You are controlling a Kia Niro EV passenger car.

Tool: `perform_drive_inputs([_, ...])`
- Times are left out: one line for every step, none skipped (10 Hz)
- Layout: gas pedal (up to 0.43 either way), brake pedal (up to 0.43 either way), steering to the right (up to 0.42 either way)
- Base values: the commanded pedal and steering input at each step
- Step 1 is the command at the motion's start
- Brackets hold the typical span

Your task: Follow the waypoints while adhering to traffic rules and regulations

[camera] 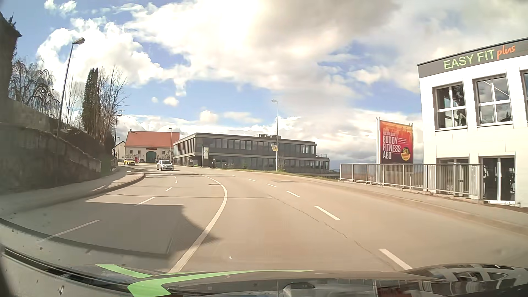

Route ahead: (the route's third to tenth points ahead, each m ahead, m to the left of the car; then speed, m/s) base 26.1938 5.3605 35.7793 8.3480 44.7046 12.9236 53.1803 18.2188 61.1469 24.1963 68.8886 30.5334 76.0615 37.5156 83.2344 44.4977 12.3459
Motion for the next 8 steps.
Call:
perform_drive_inputs([0.177,0.0,-0.037])
perform_drive_inputs([0.177,0.0,-0.036])
perform_drive_inputs([0.177,0.0,-0.036])
perform_drive_inputs([0.177,0.0,-0.036])
perform_drive_inputs([0.177,0.0,-0.036])
perform_drive_inputs([0.177,0.0,-0.036])
perform_drive_inputs([0.177,0.0,-0.036])
perform_drive_inputs([0.177,0.0,-0.036])
